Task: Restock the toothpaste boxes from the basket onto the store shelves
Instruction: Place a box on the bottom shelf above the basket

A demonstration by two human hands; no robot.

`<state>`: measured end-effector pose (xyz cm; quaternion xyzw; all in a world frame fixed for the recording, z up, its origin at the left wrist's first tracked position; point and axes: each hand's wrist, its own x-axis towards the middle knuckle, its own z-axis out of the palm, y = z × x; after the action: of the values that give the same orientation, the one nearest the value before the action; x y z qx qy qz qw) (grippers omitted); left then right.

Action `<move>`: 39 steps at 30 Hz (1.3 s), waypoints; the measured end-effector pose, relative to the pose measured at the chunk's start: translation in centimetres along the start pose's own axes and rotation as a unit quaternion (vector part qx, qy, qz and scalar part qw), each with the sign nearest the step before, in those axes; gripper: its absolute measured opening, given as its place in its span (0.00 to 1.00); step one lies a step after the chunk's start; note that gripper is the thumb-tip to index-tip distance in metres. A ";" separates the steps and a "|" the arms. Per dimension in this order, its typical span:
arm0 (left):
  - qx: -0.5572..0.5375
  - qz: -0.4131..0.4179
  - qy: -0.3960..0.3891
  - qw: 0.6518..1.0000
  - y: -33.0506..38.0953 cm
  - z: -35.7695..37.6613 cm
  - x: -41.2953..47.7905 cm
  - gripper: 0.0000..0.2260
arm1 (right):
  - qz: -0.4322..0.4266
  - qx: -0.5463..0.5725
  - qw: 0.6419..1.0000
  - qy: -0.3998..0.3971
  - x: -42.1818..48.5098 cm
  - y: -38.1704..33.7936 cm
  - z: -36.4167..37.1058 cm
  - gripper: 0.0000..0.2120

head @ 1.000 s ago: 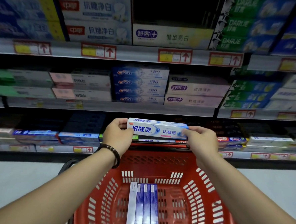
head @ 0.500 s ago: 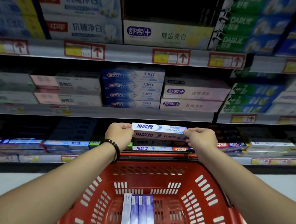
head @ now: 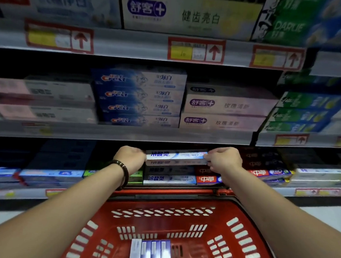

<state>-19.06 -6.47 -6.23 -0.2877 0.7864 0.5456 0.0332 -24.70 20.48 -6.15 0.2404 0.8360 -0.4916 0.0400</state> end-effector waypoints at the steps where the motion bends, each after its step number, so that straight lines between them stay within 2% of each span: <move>1: 0.000 -0.010 -0.009 1.000 -0.4 0.2 0.5 0.06 | 0.003 -0.013 1.000 -0.001 0.4 0.1 0.3 0.06; 4: -0.002 -0.045 -0.041 0.998 -1.0 0.5 1.7 0.05 | 0.020 -0.040 0.999 -0.009 1.2 0.2 0.8 0.09; 14: 0.015 -0.070 -0.055 0.996 -2.6 1.8 5.4 0.05 | 0.059 -0.038 0.996 -0.057 2.4 0.1 3.1 0.08; 19: 0.028 -0.069 -0.054 0.996 -3.1 2.1 6.2 0.05 | 0.073 -0.016 0.994 -0.085 2.5 0.4 3.9 0.05; 32: 0.068 -0.067 -0.055 0.994 -4.4 2.5 6.6 0.07 | 0.077 -0.004 0.983 -0.167 1.5 0.1 3.8 0.07; 36: 0.083 -0.062 -0.055 0.993 -4.4 2.7 6.4 0.08 | 0.089 -0.009 0.979 -0.185 1.3 0.0 3.8 0.01; 39: 0.087 -0.061 -0.055 0.993 -4.3 2.7 6.3 0.08 | 0.092 -0.003 0.977 -0.190 1.2 0.0 3.7 0.04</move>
<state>-22.90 -7.75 -13.24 -0.3004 0.8091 0.4867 0.1348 -26.43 17.77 -8.43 0.2182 0.7887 -0.5204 0.2440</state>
